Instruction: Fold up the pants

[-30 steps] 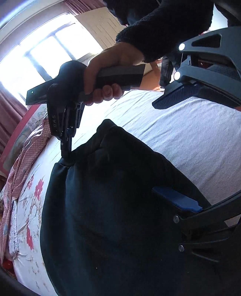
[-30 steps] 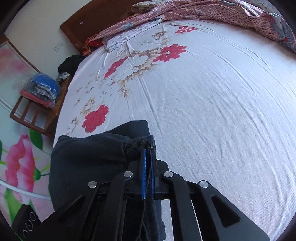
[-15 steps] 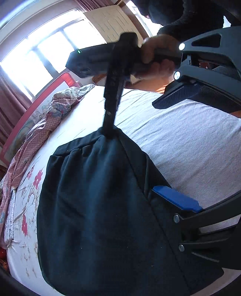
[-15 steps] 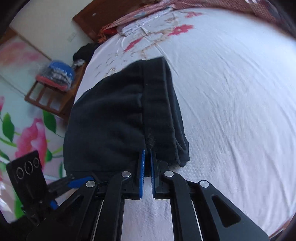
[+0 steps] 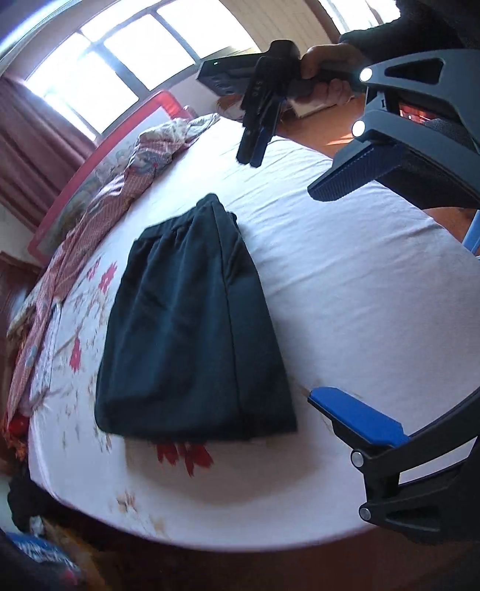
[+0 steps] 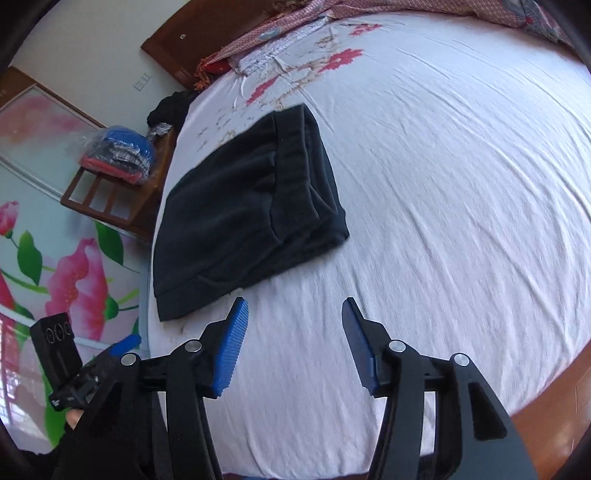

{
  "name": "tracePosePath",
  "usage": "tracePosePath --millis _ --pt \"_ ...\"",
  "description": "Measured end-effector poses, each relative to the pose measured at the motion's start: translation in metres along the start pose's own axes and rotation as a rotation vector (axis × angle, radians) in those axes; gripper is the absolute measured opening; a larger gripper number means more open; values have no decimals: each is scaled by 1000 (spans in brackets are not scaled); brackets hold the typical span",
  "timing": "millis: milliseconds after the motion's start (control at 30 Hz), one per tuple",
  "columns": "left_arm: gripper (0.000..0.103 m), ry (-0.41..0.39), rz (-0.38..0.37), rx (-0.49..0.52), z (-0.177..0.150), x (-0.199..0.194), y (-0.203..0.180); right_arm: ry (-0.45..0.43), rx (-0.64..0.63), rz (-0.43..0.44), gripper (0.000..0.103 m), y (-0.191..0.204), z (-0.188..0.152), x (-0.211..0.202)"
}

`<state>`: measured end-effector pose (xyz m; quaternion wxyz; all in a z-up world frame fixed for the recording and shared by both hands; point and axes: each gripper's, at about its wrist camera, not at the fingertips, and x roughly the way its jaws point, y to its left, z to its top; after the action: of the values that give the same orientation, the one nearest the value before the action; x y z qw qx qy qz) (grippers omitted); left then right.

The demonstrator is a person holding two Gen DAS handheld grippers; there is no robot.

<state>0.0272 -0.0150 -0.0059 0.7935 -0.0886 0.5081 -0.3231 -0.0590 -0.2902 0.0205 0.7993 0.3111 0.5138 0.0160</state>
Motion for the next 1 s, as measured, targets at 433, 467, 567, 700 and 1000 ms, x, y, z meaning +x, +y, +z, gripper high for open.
tracePosePath --millis 433,467,567,700,1000 --pt "101 -314 367 -68 -27 -69 12 -261 -37 -100 81 37 -50 -45" --pt "101 -336 370 -39 -27 -72 1 -283 -61 -107 81 45 -50 -46" --pt "101 -337 391 6 -22 -71 -19 -285 -113 -115 81 60 -48 -44" --pt "101 -293 455 43 -19 -68 -34 -322 -210 -161 82 83 -53 -49" --pt "101 -530 968 149 -3 -95 -58 -397 -430 -353 85 131 -40 -39"
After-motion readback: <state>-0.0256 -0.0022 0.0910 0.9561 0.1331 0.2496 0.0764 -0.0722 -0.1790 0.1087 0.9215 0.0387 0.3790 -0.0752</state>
